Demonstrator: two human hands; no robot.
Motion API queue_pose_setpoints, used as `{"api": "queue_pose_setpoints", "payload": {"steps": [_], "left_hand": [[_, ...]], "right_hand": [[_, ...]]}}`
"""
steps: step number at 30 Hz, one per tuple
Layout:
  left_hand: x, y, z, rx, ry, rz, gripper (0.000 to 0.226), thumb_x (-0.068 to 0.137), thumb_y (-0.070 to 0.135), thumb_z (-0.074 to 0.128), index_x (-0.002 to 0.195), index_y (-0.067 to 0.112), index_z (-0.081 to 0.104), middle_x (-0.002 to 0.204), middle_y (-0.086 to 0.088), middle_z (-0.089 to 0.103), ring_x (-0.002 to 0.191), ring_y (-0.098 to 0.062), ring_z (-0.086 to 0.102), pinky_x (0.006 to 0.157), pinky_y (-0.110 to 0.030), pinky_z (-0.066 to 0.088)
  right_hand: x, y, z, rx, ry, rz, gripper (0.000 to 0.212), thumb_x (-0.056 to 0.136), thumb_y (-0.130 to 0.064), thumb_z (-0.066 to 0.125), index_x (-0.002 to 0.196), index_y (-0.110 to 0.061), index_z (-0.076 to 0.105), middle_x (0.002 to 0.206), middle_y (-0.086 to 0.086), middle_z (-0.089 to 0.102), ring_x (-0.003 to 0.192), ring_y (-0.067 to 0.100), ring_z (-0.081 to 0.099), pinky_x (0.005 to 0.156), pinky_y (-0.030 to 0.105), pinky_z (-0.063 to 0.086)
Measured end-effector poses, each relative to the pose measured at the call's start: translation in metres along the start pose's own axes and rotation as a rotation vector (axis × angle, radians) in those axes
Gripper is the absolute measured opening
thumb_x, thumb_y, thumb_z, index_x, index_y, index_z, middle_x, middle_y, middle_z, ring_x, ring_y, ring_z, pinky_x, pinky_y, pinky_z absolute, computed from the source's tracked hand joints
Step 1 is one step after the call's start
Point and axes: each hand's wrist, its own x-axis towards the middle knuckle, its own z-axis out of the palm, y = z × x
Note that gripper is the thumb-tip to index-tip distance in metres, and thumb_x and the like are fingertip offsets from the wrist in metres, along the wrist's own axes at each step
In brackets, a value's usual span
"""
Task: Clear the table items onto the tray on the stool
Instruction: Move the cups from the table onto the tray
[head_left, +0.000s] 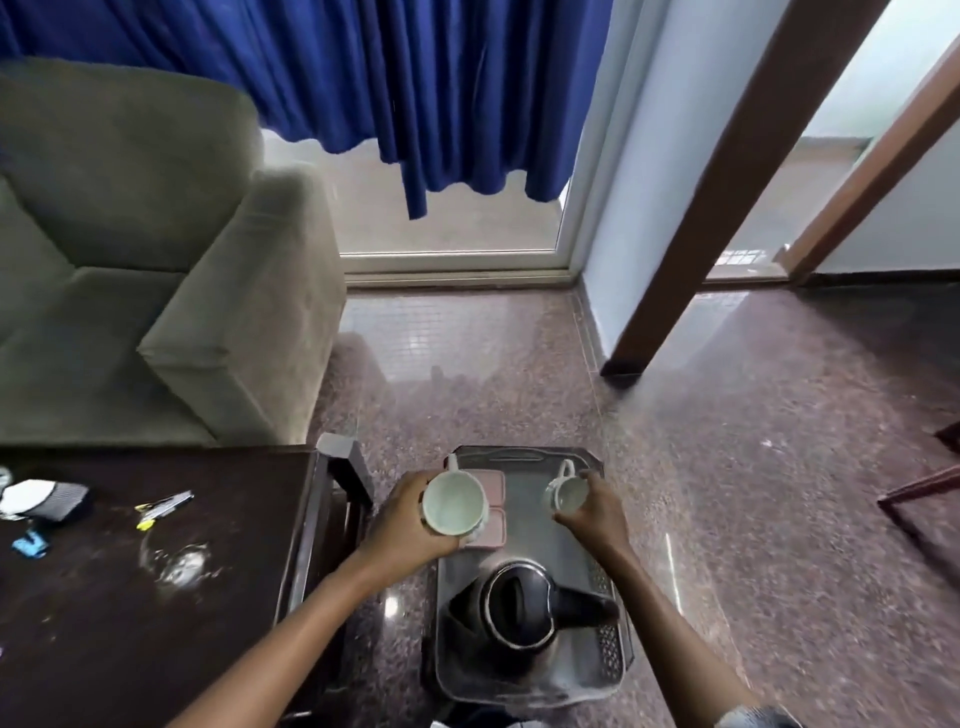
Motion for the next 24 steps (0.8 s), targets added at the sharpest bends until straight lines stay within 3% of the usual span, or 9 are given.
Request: {"api": "queue_pose_setpoints", "payload": {"steps": [4,7,10,14,17,19,23,24], "left_hand": [[0.004,0.000,-0.003,0.028,0.028,-0.037,0.072,0.052,0.024,0.090,0.115,0.022,0.053,0.112,0.001,0.054,0.104,-0.012,0.053,0.083,-0.022,0.040],[0.001,-0.001,-0.010,0.024,0.043,-0.062,0.068,0.053,0.024,0.090,0.110,0.031,0.052,0.111,0.007,0.053,0.101,-0.004,0.053,0.083,-0.015,0.041],[-0.001,-0.003,-0.014,0.018,0.060,-0.081,0.068,0.047,0.037,0.086,0.104,0.043,0.048,0.111,0.016,0.053,0.103,0.001,0.053,0.083,-0.015,0.041],[-0.002,-0.005,-0.010,0.009,0.066,-0.113,0.070,0.049,0.028,0.090,0.105,0.042,0.050,0.112,0.014,0.053,0.105,-0.002,0.054,0.085,-0.016,0.041],[-0.004,-0.005,-0.007,-0.003,0.049,-0.134,0.072,0.043,0.048,0.080,0.107,0.041,0.050,0.114,0.012,0.053,0.107,-0.003,0.054,0.090,-0.023,0.043],[-0.005,-0.005,-0.005,0.004,0.050,-0.134,0.070,0.042,0.052,0.076,0.106,0.043,0.049,0.114,0.011,0.053,0.107,-0.004,0.054,0.091,-0.025,0.045],[-0.005,-0.002,-0.002,0.007,0.046,-0.135,0.069,0.040,0.053,0.074,0.103,0.047,0.046,0.116,0.011,0.053,0.107,-0.005,0.054,0.092,-0.031,0.049],[-0.005,-0.001,-0.002,0.008,0.040,-0.139,0.070,0.040,0.054,0.073,0.103,0.047,0.046,0.116,0.012,0.052,0.107,-0.005,0.053,0.092,-0.030,0.048]], "right_hand": [[0.030,0.018,0.028,-0.117,-0.115,0.090,0.051,0.074,-0.029,0.070,0.117,-0.008,0.052,0.122,0.017,0.047,0.108,0.035,0.055,0.088,0.036,0.047],[0.046,0.028,0.047,-0.219,-0.113,0.128,0.050,0.079,-0.037,0.064,0.119,-0.012,0.049,0.122,0.013,0.046,0.108,0.033,0.057,0.085,0.038,0.049],[0.057,0.034,0.059,-0.283,-0.074,0.151,0.041,0.085,-0.032,0.056,0.121,-0.014,0.048,0.123,0.011,0.047,0.107,0.034,0.057,0.083,0.041,0.050],[0.065,0.035,0.068,-0.370,-0.039,0.123,0.033,0.089,-0.025,0.050,0.120,-0.013,0.049,0.123,0.010,0.049,0.115,0.031,0.047,0.082,0.042,0.049],[0.068,0.035,0.073,-0.407,-0.020,0.123,0.032,0.087,-0.023,0.052,0.117,-0.012,0.051,0.122,0.009,0.050,0.115,0.030,0.044,0.079,0.039,0.050],[0.068,0.036,0.073,-0.416,-0.029,0.136,0.036,0.085,-0.025,0.057,0.118,-0.013,0.050,0.123,0.009,0.049,0.116,0.029,0.044,0.080,0.039,0.051],[0.063,0.029,0.066,-0.380,-0.072,0.178,0.067,0.077,-0.033,0.070,0.132,-0.011,0.039,0.134,0.012,0.038,0.121,0.032,0.041,0.087,0.039,0.049],[0.060,0.024,0.062,-0.334,-0.060,0.194,0.065,0.077,-0.031,0.070,0.131,-0.010,0.041,0.135,0.013,0.037,0.121,0.033,0.042,0.087,0.038,0.048]]}}
